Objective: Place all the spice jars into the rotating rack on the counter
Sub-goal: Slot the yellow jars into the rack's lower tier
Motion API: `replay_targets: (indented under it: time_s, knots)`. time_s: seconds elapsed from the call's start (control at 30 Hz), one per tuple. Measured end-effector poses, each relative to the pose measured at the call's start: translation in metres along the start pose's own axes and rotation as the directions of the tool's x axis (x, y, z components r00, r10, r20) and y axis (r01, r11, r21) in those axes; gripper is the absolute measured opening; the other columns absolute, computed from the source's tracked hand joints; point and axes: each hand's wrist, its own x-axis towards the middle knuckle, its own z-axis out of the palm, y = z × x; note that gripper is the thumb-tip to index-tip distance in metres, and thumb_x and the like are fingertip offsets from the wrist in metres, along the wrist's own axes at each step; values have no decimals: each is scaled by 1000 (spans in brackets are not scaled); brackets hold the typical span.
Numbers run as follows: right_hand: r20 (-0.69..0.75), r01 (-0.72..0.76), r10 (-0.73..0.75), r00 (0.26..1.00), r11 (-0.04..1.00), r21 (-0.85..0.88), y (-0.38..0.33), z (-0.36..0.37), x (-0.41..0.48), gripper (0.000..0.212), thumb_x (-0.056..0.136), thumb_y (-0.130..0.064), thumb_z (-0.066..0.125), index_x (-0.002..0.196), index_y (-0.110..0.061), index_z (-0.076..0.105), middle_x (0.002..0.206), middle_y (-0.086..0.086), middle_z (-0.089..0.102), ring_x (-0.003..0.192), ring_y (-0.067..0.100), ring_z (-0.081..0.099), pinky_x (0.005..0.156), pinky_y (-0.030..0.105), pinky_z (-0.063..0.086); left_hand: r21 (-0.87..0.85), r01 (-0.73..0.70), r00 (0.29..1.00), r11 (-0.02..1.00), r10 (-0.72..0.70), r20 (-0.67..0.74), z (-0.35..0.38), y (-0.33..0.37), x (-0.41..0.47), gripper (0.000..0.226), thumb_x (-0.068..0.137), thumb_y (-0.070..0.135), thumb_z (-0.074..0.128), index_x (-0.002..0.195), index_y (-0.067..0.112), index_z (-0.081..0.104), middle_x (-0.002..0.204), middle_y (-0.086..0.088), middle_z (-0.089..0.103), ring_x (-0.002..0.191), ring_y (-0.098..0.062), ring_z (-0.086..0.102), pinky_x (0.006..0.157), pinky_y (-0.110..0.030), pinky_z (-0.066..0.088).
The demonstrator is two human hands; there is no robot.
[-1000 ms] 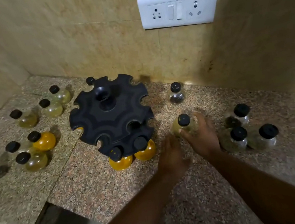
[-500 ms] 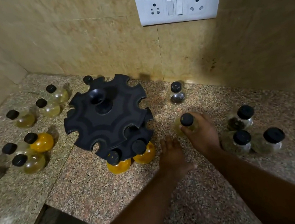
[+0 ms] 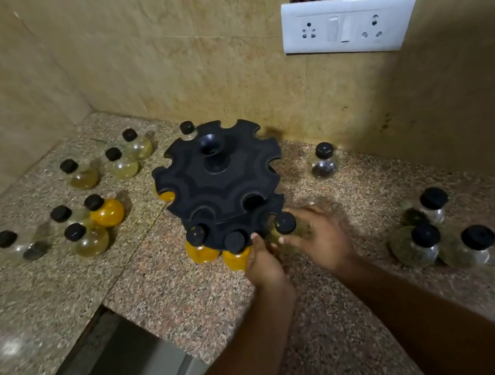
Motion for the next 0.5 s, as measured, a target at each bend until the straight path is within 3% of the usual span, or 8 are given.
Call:
replay_targets:
  time_s: [0.1, 0.23, 0.4, 0.5]
  knots:
    - [12, -21, 22, 1000, 998, -55, -9, 18, -6, 61, 82, -38, 81, 139, -30, 59, 145, 0, 48, 127, 17, 51, 100, 25, 39, 47, 66, 995, 997, -70, 71, -21, 20, 2, 33, 99, 40, 60, 91, 9, 70, 63, -1, 66, 51, -16, 59, 48, -27, 43]
    - [-60, -78, 71, 996, 991, -113, -19, 27, -4, 60, 85, -42, 77, 141, -35, 56, 160, 6, 34, 143, 26, 39, 109, 36, 40, 174, 155, 946, 972, -197, 258, -32, 44, 3, 32, 103, 42, 52, 89, 16, 64, 58, 7, 51, 46, -8, 43, 43, -23, 30]
    - [-93, -71, 68, 993, 997, -30, -38, 42, 6, 60, 78, -35, 86, 133, -29, 65, 146, 4, 51, 129, 23, 54, 99, 23, 39, 281, 181, 918, 943, -264, 296, -57, 61, 6, 34, 101, 47, 54, 85, 21, 68, 63, 6, 49, 56, -11, 47, 55, -26, 33]
    - [-89, -115, 116, 989, 993, 23, -41, 43, 12, 72, 72, -35, 90, 138, -27, 61, 141, 0, 54, 122, 19, 56, 93, 20, 40, 320, 187, 912, 929, -286, 296, -59, 69, 8, 34, 101, 47, 52, 85, 22, 69, 64, 6, 54, 65, -13, 56, 56, -28, 39]
